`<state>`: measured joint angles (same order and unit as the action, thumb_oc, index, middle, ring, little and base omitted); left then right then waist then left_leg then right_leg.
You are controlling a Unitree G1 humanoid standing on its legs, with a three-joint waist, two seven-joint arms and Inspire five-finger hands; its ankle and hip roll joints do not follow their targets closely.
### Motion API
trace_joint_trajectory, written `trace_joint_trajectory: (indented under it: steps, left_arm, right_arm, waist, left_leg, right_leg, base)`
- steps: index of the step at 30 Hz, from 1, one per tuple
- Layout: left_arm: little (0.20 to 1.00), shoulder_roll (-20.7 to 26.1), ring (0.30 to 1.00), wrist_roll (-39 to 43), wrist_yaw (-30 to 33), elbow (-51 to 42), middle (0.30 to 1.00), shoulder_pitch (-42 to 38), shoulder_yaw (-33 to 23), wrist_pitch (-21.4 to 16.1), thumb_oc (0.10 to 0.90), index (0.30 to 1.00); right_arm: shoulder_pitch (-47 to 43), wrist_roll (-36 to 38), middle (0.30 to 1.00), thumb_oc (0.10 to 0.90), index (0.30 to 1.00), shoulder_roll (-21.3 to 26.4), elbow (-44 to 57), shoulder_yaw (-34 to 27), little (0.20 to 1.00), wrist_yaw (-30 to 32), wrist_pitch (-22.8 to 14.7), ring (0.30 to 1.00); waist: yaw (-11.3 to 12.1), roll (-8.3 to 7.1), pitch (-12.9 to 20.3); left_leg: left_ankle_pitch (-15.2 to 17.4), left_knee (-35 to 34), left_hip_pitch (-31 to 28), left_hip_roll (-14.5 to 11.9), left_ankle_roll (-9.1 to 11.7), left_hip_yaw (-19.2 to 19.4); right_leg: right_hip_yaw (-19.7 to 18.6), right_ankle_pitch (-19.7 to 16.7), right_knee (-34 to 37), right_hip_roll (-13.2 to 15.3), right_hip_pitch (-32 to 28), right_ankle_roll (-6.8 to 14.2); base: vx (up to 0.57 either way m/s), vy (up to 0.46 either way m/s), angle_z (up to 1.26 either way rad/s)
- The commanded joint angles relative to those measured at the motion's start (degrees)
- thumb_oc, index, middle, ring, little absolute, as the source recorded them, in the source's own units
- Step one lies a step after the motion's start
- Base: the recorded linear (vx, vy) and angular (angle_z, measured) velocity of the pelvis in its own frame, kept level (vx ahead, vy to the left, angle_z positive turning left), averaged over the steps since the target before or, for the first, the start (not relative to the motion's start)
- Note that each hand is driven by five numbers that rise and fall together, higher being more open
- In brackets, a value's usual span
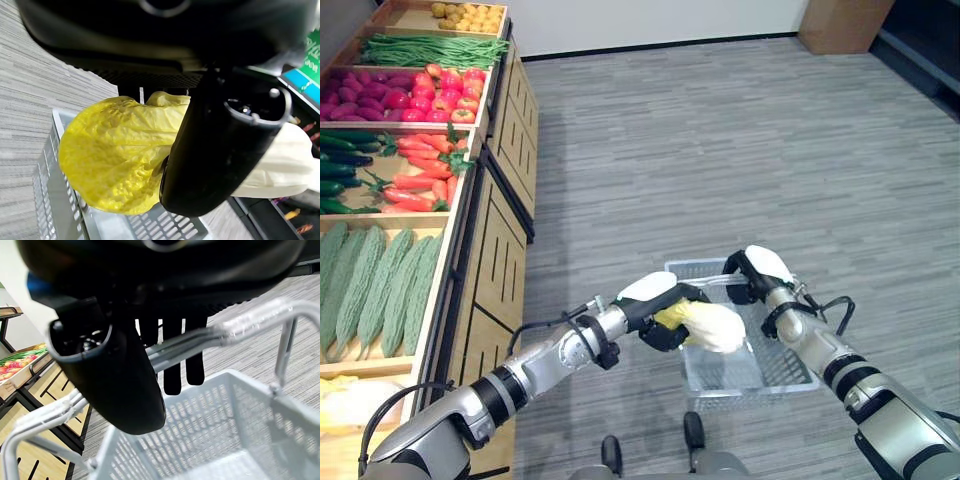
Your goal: Get the vegetables into the basket
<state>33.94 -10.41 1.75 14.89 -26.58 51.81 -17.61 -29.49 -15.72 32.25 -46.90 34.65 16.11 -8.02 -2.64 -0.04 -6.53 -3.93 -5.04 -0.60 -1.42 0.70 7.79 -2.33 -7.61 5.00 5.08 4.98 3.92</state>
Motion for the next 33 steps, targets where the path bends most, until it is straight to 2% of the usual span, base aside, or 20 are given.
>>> trace_joint_trajectory:
  steps: [1, 7, 11, 16, 17, 18, 26, 33]
  left_arm:
    - [0.300, -2.22, 0.300, -5.37, 3.13, 2.50, 0.300, -6.20, 2.25, -4.40, 0.400, 0.300]
    - [0.300, -7.24, 0.300, -13.87, 8.68, 12.25, 0.300, -6.46, -0.30, -0.89, 0.400, 0.300]
    - [0.300, -8.76, 0.300, -17.34, 13.18, 16.54, 0.300, -4.13, -5.18, 2.40, 0.400, 0.300]
    - [0.300, -9.74, 0.300, -21.58, 15.27, 19.42, 0.300, -2.60, -7.70, 5.87, 0.400, 0.300]
    - [0.698, -9.88, 0.698, -22.19, 15.37, 19.80, 0.698, -2.48, -7.82, 6.20, 0.684, 0.698]
    - [1.000, -10.07, 1.000, -23.86, 15.57, 20.85, 1.000, -2.31, -7.80, 7.01, 0.900, 1.000]
    - [1.000, -10.07, 1.000, -24.57, 16.05, 19.88, 1.000, -2.31, -8.78, 8.18, 0.900, 1.000]
    - [1.000, -10.41, 1.000, -19.37, 16.04, 14.57, 1.000, -1.28, -10.09, 6.86, 0.900, 1.000]
  right_arm:
    - [-10.68, 4.80, 0.300, 0.400, 0.300, 0.52, 5.71, -2.16, 0.300, 4.47, -4.46, 0.300]
    - [-7.88, 7.87, 0.300, 0.400, 0.300, -1.66, 12.10, -3.17, 0.300, 2.58, -4.93, 0.300]
    - [-5.30, 9.55, 0.300, 0.400, 0.300, -4.04, 16.08, -3.55, 0.300, 1.12, -4.94, 0.300]
    - [-3.39, 8.47, 0.300, 0.400, 0.300, -5.07, 17.12, -3.95, 0.300, 0.40, -3.46, 0.300]
    - [-3.34, 8.58, 0.300, 0.400, 0.300, -5.06, 17.26, -4.12, 0.300, 0.35, -3.36, 0.300]
    - [-3.14, 8.70, 0.300, 0.400, 0.300, -5.29, 17.34, -4.33, 0.300, 0.36, -3.16, 0.300]
    - [-3.30, 9.70, 0.300, 0.400, 0.300, -5.94, 17.32, -5.65, 0.300, 0.82, -2.20, 0.300]
    - [-2.15, 9.50, 0.300, 0.400, 0.300, -6.74, 15.35, -7.71, 0.300, 2.07, -1.39, 0.300]
  waist:
    - [-0.04, -1.87, 5.11]
    - [-0.81, -2.06, 4.79]
    - [-0.77, -2.42, 4.56]
    - [-0.56, -2.70, 4.12]
    - [-0.58, -2.68, 4.07]
    - [-0.54, -2.69, 4.02]
    - [-0.30, -2.91, 3.25]
    - [0.17, -3.01, 3.31]
  left_leg:
    - [1.68, 0.04, 1.09, -4.61, 5.09, 1.05]
    - [1.79, 0.04, 0.91, -4.77, 5.16, 1.12]
    - [1.75, 0.04, 0.63, -5.15, 5.16, 1.87]
    - [1.54, 0.04, 1.00, -5.32, 5.27, 1.66]
    - [1.54, 0.04, 1.02, -5.31, 5.29, 1.59]
    - [1.58, 0.04, 0.98, -5.31, 5.30, 1.52]
    - [1.50, 0.04, 1.32, -5.32, 5.20, 0.81]
    - [1.55, 0.04, 1.32, -5.22, 5.13, 0.20]
  right_leg:
    - [1.61, 2.56, 0.00, 3.66, -2.29, 7.29]
    - [1.21, 2.75, 0.00, 3.57, -2.48, 7.13]
    - [0.55, 2.69, 0.00, 3.21, -2.26, 7.09]
    - [0.69, 2.89, 0.00, 3.02, -2.11, 6.81]
    - [0.73, 2.91, 0.00, 3.02, -2.16, 6.78]
    - [0.81, 2.98, 0.00, 3.02, -2.25, 6.70]
    - [1.09, 3.25, 0.00, 3.08, -2.25, 6.32]
    - [1.62, 3.68, 0.00, 3.05, -2.67, 6.04]
  base:
    - [0.00, 0.000, 0.00]
    - [0.00, 0.000, 0.00]
    - [0.00, -0.020, -0.07]
    - [0.00, -0.008, -0.03]
    - [0.00, 0.000, 0.00]
    - [0.00, 0.000, 0.00]
    - [0.00, 0.000, 0.00]
    - [0.01, 0.000, 0.02]
